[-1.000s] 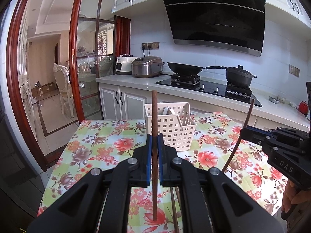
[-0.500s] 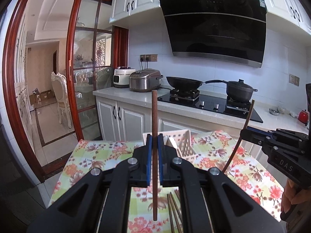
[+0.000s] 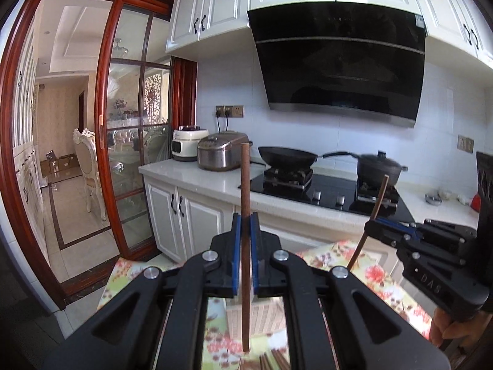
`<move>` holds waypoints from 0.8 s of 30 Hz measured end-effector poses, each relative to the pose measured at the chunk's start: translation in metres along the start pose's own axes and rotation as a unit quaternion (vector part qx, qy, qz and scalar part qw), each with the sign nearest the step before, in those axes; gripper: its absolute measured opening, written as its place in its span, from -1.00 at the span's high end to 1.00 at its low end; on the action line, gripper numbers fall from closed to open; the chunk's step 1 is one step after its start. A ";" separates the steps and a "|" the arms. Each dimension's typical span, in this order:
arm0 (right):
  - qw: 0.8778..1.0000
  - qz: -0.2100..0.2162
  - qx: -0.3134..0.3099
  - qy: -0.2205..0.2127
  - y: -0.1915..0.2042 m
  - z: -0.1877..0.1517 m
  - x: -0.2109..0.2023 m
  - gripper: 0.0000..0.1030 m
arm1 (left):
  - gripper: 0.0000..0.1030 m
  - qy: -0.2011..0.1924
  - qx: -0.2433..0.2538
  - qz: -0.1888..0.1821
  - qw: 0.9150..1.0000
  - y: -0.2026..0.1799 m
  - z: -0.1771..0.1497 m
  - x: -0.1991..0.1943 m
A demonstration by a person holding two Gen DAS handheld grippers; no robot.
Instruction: Organize utensils
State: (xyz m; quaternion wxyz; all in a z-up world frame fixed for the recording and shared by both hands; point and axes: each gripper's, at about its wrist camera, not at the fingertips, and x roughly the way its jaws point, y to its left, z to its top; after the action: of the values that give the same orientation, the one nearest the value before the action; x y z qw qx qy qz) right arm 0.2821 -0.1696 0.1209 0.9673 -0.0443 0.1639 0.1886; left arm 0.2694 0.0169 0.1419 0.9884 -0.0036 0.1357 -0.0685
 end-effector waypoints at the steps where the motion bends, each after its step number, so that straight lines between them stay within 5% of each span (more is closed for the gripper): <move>1: 1.000 0.000 0.001 -0.002 -0.002 0.006 0.003 0.87 | 0.89 -0.004 -0.002 0.001 1.000 0.000 0.009 0.006; 12: 0.999 0.012 0.006 0.030 -0.009 0.020 0.062 0.87 | 0.89 -0.021 -0.016 0.012 1.000 0.004 0.041 0.065; 24: 0.992 0.015 0.021 0.125 -0.006 -0.015 0.144 0.78 | 0.88 0.099 -0.040 0.003 0.994 0.027 -0.027 0.151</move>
State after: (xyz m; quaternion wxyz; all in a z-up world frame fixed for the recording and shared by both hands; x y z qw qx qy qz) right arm 0.4059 -0.1269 0.0584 0.9371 -0.0442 0.2878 0.1925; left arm 0.4100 0.0231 0.0747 0.9692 -0.0358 0.2360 -0.0602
